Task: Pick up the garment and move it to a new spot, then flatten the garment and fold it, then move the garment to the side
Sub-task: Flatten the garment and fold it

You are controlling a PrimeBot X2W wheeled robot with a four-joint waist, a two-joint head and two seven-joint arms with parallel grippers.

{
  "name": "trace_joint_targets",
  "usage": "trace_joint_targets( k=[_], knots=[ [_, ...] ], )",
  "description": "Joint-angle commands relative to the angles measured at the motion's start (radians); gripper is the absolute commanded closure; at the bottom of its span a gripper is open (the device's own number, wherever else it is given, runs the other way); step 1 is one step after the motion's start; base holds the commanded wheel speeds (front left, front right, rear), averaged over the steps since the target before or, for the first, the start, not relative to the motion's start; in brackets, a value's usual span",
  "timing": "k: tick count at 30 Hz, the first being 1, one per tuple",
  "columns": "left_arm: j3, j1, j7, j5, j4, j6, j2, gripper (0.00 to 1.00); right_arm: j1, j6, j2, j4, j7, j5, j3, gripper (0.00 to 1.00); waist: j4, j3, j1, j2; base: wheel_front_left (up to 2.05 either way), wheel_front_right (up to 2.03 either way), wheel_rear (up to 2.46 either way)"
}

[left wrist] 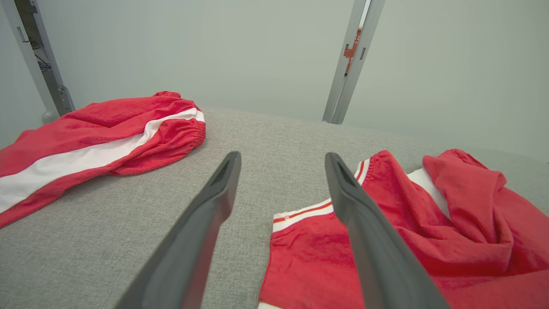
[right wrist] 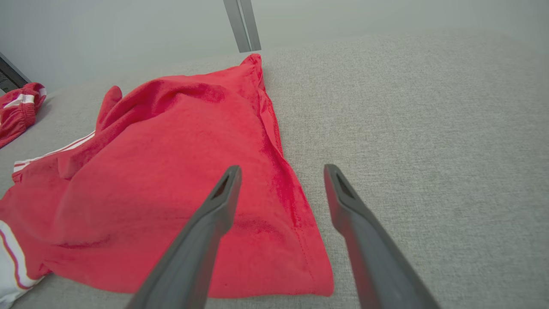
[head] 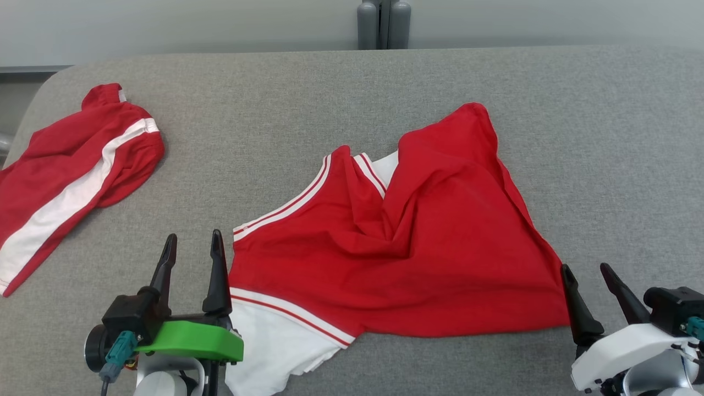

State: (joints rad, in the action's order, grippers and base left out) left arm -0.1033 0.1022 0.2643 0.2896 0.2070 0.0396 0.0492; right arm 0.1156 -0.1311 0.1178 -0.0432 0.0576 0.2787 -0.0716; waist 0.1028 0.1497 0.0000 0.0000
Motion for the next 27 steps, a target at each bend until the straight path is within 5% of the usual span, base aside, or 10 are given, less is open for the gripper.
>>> trace_joint_targets(
  k=[1, 18, 19, 21, 22, 27],
  knots=[
    [-0.001, -0.012, 0.0, -0.004, 0.0, 0.0, 0.002, 0.0, -0.026, 0.001, 0.007, -0.006, 0.004, -0.011, 0.007, 0.0, 0.003, 0.0, 0.0, 0.0, 0.0, 0.0, 0.0],
    [-0.006, 0.031, 0.0, -0.006, -0.009, -0.003, 0.002, 0.0, -0.184, 0.001, 0.107, 0.282, 0.013, -0.02, 0.07, 0.0, 0.04, 0.063, 0.0, 0.0, 0.0, 0.0, 0.0],
    [-0.007, 0.033, 0.0, -0.005, -0.009, -0.003, 0.002, 0.0, -0.193, 0.001, 0.106, 0.309, 0.014, -0.012, 0.075, 0.15, 0.041, 0.066, 0.0, 0.0, 0.0, 0.0, 0.0],
    [-0.008, 0.035, 0.0, -0.004, -0.008, -0.003, 0.002, 0.0, -0.21, 0.001, 0.113, 0.353, 0.019, -0.004, 0.096, 0.88, 0.045, 0.069, 0.0, 0.0, 0.0, 0.0, 0.0],
    [-0.008, 0.036, 0.0, -0.004, -0.007, -0.003, 0.002, 0.0, -0.218, 0.001, 0.116, 0.367, 0.015, 0.002, 0.103, 1.0, 0.046, 0.07, 0.0, 0.0, 0.0, 0.0, 0.0],
    [-0.006, 0.032, 0.0, -0.001, -0.002, -0.007, 0.002, 0.0, -0.253, 0.001, 0.138, 0.395, -0.044, 0.025, 0.13, 1.0, 0.048, 0.062, 0.0, 0.0, 0.0, 0.0, 0.0]
  ],
)
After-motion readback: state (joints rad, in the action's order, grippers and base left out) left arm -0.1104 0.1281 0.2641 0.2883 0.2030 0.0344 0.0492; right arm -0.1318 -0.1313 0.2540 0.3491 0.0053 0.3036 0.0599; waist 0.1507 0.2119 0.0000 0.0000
